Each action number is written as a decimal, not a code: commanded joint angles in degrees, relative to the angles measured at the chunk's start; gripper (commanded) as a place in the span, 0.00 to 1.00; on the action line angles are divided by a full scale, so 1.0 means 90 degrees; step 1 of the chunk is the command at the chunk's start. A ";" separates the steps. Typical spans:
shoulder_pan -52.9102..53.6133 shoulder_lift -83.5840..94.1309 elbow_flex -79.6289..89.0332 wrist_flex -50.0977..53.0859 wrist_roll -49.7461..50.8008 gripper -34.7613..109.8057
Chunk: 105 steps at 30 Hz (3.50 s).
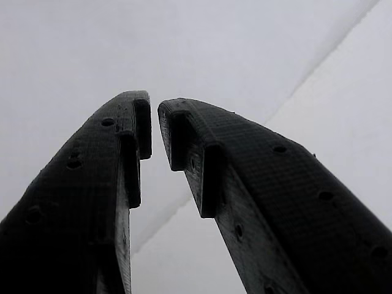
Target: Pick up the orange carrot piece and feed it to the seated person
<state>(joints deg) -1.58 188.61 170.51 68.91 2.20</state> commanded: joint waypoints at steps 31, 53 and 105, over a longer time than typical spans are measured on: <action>-0.0098 0.0059 -0.0469 0.0088 0.0049 0.23; -0.0166 0.0068 -0.0469 0.0088 0.0049 0.23; 0.1963 -0.3350 -0.2998 -0.0703 0.0117 0.22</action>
<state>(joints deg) 11.87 167.17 152.67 64.69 2.81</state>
